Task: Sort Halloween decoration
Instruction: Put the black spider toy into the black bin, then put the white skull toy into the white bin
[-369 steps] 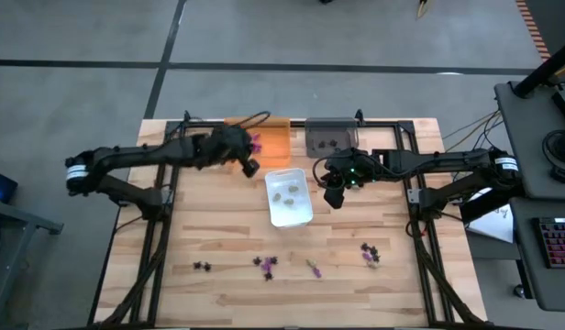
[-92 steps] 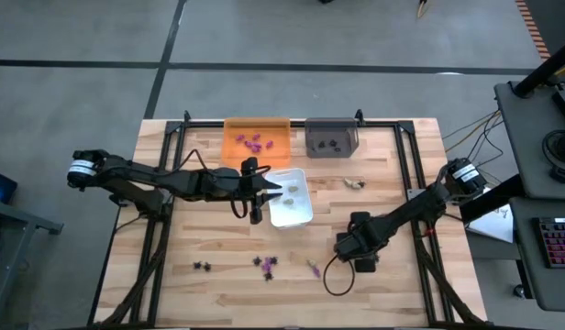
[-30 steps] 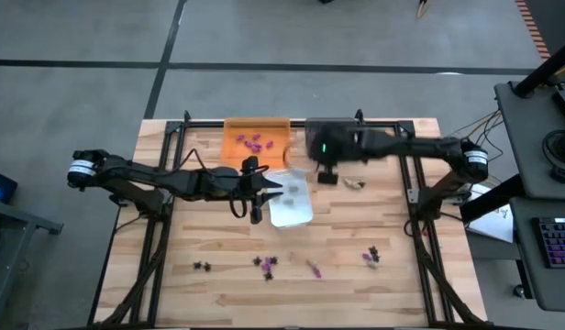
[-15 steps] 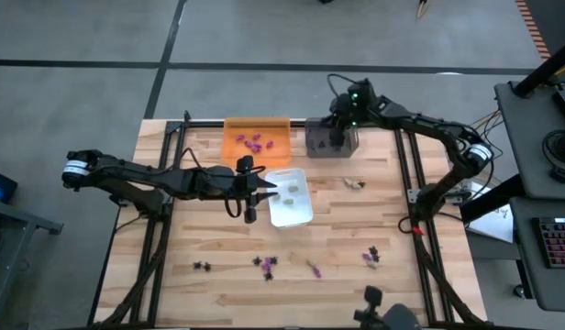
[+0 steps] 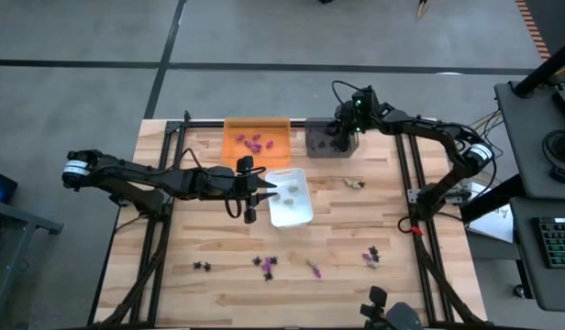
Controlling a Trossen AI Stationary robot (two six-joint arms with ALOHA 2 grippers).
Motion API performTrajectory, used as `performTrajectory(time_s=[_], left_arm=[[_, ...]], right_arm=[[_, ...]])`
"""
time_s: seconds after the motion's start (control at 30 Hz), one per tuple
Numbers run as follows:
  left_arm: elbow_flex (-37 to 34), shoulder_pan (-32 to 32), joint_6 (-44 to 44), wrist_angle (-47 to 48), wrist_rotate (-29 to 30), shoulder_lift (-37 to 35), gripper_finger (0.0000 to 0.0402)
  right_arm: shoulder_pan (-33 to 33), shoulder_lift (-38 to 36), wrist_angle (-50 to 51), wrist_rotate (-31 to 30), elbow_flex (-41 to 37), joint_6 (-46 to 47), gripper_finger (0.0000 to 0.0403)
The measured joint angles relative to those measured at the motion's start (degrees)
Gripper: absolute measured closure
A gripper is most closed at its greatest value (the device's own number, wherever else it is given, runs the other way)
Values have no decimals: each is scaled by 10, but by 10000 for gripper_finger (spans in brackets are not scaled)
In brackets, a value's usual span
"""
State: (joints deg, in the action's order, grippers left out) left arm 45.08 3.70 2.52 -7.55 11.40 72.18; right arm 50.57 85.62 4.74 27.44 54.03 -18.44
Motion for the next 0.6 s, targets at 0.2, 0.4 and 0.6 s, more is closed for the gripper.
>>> performTrajectory(time_s=[0.2, 0.4, 0.6], left_arm=[[0, 0, -1, 0, 0, 0, 324], [0, 0, -2, 0, 0, 0, 324], [0, 0, -5, 0, 0, 1, 324]], right_arm=[[0, 0, -2, -26, 16, 32, 228], [0, 0, 1, 55, 27, 43, 199], [-12, -1, -9, 353, 29, 110, 203]])
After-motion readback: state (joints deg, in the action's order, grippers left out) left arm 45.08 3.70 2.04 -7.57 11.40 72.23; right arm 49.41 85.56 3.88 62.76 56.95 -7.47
